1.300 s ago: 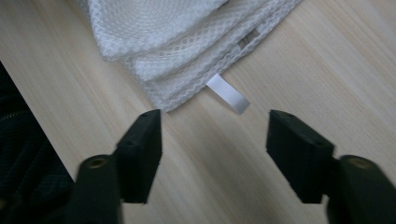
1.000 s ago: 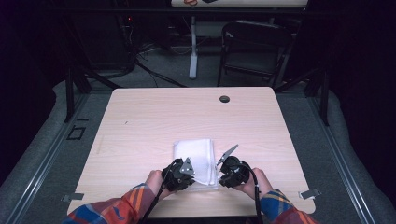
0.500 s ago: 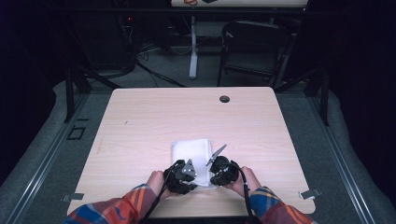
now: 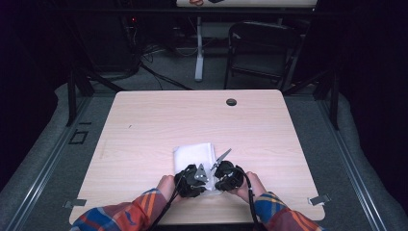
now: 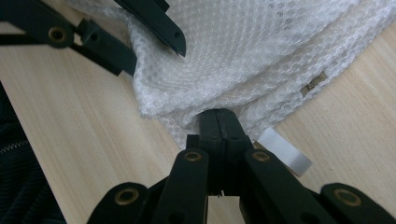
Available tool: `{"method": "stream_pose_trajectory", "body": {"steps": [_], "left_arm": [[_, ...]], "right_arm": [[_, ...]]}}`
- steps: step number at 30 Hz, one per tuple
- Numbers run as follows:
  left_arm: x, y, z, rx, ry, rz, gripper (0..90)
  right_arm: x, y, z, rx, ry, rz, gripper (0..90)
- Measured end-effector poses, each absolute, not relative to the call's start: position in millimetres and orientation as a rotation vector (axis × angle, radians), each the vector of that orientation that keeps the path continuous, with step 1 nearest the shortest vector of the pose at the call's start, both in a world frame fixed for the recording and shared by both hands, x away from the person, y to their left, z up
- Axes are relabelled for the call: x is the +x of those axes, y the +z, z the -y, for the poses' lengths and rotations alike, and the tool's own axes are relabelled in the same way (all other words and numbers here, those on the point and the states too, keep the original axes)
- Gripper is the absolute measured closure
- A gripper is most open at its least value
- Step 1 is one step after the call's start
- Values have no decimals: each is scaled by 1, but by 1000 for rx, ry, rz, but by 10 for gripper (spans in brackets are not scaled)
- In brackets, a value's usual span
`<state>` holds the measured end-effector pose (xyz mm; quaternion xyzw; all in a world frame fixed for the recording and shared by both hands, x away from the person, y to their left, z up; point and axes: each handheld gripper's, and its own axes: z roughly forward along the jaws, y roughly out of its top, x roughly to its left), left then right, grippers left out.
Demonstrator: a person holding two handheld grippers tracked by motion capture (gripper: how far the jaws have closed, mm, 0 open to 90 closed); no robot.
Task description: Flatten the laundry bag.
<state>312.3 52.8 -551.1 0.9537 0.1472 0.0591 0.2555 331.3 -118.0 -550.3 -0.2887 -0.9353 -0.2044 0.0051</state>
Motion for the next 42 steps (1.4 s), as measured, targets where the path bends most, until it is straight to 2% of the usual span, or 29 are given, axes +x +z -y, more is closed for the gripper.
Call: {"method": "stream_pose_trajectory", "body": {"steps": [13, 42], "left_arm": [[316, -544, -59, 2528, 142, -435, 835], [315, -526, -70, 2439, 283, -451, 848]], "right_arm": [[330, -551, 119, -947, -637, 2940, 900], [331, -550, 129, -1015, -612, 2947, 900]]}}
